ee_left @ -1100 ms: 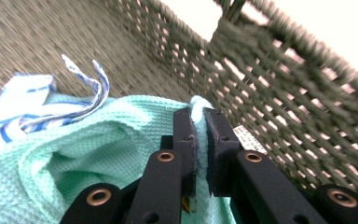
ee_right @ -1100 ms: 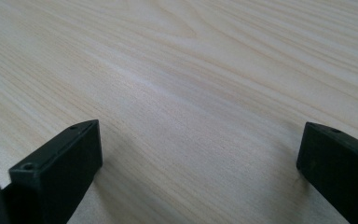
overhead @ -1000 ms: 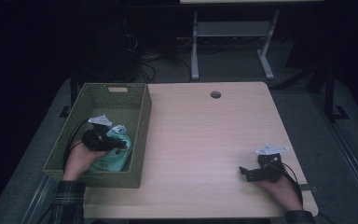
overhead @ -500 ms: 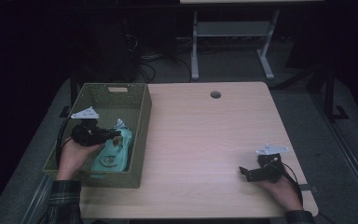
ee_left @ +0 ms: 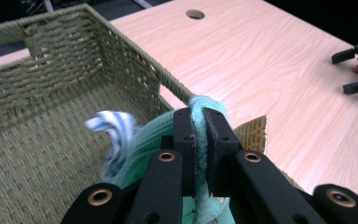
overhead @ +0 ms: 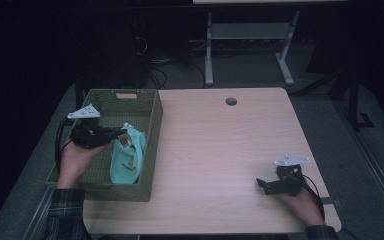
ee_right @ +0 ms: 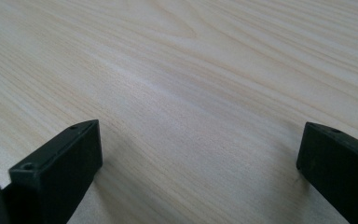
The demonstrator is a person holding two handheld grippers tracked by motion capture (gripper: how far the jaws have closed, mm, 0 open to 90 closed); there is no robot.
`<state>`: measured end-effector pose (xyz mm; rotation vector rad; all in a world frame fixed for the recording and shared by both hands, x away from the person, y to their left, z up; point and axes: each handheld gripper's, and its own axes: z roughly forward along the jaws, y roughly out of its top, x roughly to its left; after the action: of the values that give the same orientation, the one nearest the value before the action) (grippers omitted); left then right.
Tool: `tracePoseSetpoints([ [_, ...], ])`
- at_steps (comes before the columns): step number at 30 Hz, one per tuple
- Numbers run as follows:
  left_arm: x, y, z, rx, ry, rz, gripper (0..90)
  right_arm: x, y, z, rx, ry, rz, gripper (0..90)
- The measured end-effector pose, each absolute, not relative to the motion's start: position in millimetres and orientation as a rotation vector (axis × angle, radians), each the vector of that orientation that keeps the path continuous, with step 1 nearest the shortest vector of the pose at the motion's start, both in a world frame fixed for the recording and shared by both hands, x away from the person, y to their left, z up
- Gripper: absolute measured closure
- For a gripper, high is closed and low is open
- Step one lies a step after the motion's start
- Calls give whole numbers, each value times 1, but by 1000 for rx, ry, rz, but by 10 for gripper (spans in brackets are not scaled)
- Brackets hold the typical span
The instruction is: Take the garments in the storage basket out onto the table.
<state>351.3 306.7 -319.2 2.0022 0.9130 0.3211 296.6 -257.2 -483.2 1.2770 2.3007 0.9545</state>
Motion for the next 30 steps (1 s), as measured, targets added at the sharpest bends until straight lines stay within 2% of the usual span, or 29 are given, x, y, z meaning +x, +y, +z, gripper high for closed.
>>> tracePoseSetpoints([
  [30,351,306,-239,1903,812,415,841,296,-257,-483,1284,2301,954,0],
])
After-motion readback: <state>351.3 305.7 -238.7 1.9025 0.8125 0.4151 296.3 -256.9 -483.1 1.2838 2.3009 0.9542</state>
